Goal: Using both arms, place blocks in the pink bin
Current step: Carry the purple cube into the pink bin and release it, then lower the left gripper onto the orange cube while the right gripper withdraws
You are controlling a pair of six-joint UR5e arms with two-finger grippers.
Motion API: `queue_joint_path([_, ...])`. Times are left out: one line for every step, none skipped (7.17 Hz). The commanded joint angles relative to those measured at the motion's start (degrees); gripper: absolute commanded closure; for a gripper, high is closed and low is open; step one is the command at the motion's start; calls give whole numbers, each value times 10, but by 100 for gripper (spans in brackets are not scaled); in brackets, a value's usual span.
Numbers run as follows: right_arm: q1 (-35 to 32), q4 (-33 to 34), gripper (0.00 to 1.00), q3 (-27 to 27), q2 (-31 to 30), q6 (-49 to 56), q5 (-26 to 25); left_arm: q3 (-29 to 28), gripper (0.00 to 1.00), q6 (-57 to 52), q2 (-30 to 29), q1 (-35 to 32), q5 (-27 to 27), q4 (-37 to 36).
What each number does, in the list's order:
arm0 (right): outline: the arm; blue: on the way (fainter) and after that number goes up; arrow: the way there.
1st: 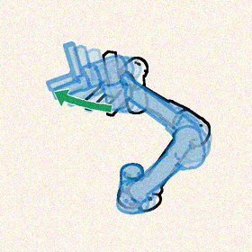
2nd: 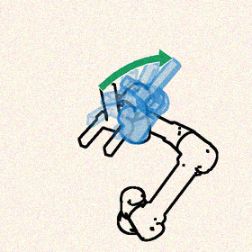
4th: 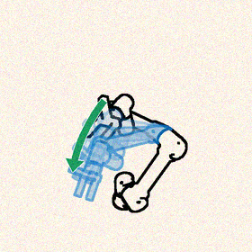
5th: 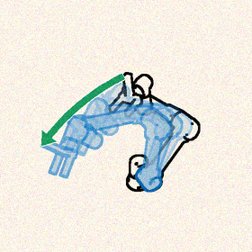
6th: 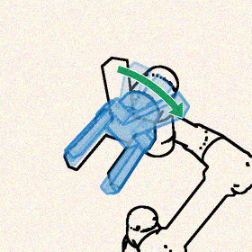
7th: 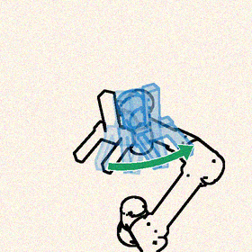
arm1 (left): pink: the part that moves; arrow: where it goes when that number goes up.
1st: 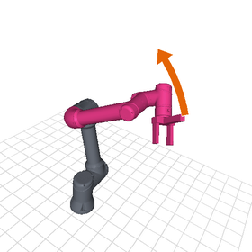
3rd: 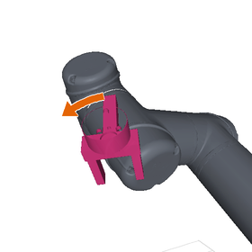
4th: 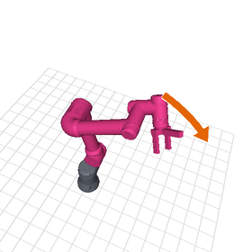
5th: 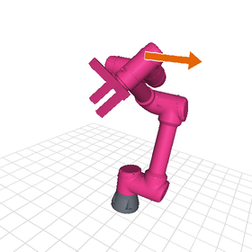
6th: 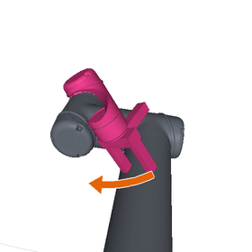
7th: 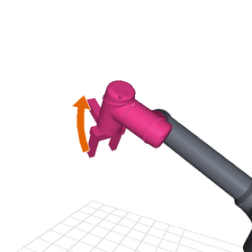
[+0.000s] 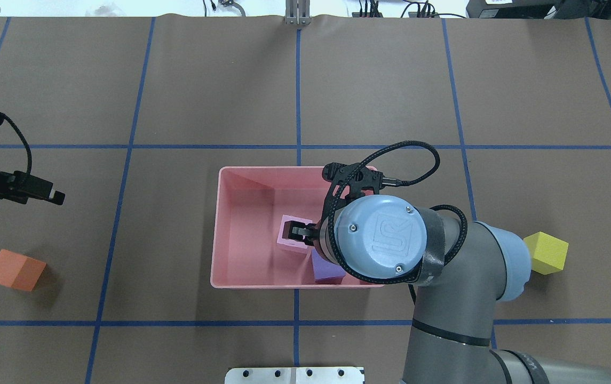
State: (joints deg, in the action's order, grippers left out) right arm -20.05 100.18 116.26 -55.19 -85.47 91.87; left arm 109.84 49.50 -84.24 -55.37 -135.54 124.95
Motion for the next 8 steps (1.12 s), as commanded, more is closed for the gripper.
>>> queue_joint_path([-81,26,0,6,-12,92,59,26,0,-62,71,18,66,0])
queue_joint_path([-118,25,0,7,-21,131,92,31,0,-86,91,43,108,0])
queue_joint_path([-140,25,0,9,-33,171,102,35,0,-119,107,61,138,0])
queue_joint_path([-153,23,0,26,-65,226,103,49,0,-151,143,87,184,-1])
queue_joint_path([-180,20,0,38,-96,287,123,53,0,-152,149,102,188,-1])
queue_joint_path([-211,18,0,42,-119,328,170,51,0,-151,156,114,190,-1])
queue_joint_path([-228,18,0,55,-141,367,179,49,0,-151,157,123,189,-1])
queue_joint_path([-240,18,0,56,-156,390,179,44,0,-145,157,133,188,0])
